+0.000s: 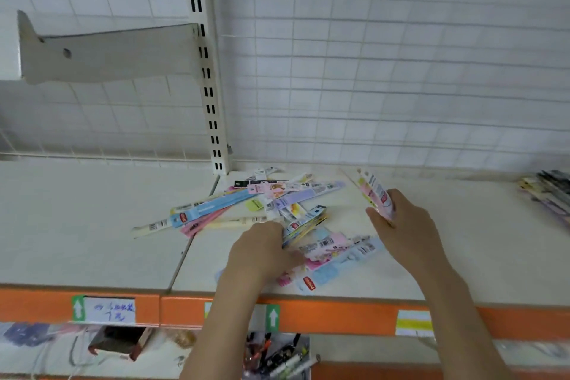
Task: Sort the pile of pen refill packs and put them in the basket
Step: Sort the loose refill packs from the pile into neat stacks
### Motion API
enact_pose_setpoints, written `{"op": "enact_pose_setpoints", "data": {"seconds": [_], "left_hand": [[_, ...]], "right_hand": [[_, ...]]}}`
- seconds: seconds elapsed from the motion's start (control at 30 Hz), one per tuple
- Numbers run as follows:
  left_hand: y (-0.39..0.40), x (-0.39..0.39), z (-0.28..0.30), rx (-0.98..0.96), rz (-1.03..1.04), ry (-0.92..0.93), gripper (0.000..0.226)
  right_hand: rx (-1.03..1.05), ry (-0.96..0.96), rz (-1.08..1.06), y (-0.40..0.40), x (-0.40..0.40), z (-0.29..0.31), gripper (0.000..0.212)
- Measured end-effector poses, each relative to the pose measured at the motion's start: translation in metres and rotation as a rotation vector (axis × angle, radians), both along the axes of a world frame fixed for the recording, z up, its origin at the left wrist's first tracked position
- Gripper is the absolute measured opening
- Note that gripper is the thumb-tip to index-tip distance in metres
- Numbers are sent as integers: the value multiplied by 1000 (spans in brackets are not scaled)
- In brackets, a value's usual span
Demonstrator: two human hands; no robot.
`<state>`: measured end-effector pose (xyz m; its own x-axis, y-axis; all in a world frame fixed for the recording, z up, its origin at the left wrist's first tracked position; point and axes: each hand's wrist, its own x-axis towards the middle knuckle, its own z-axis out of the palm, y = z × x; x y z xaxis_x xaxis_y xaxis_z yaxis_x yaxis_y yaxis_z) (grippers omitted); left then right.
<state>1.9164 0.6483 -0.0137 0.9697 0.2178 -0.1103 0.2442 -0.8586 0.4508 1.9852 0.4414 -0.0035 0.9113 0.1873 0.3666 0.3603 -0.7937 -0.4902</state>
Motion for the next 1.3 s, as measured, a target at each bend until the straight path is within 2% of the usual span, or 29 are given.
{"op": "enact_pose_setpoints", "data": {"seconds": [0.17,0.3,0.37,0.43,0.53,0.63,0.73,0.77,0.83,0.9,1.0,1.17,1.3], "left_hand": [[-8,6,-4,130,-9,2,13],[-4,1,-1,184,14,5,14],[0,-5,1,184,43,-28,7],[7,-9,2,182,100,-88,11],[23,-18,10,187,179,-177,7],[36,-26,17,222,200,-201,20],[41,-34,19,169,237,-217,12],[41,-36,20,136,251,-232,11],[41,-36,20,59,273,-272,15],[41,-37,21,-18,302,-293,19],[39,-37,22,-79,347,-352,17],[37,-41,25,-144,369,-389,16],[35,-43,26,-201,368,-434,12]], "right_hand": [[-38,96,41,-9,-6,-4,11],[-34,152,145,-5,-9,0,9],[-39,170,182,-2,-11,1,8],[-38,194,212,0,-13,0,5],[-56,246,271,2,-16,0,26],[-143,336,339,4,-15,1,31],[-248,416,416,8,-12,1,20],[-268,442,435,10,-12,0,21],[-279,490,434,12,-11,-1,37],[-274,503,424,14,-10,-1,40],[-301,507,415,16,-8,-1,29],[-334,511,395,21,-7,1,28],[-403,514,415,23,-7,5,10]]}}
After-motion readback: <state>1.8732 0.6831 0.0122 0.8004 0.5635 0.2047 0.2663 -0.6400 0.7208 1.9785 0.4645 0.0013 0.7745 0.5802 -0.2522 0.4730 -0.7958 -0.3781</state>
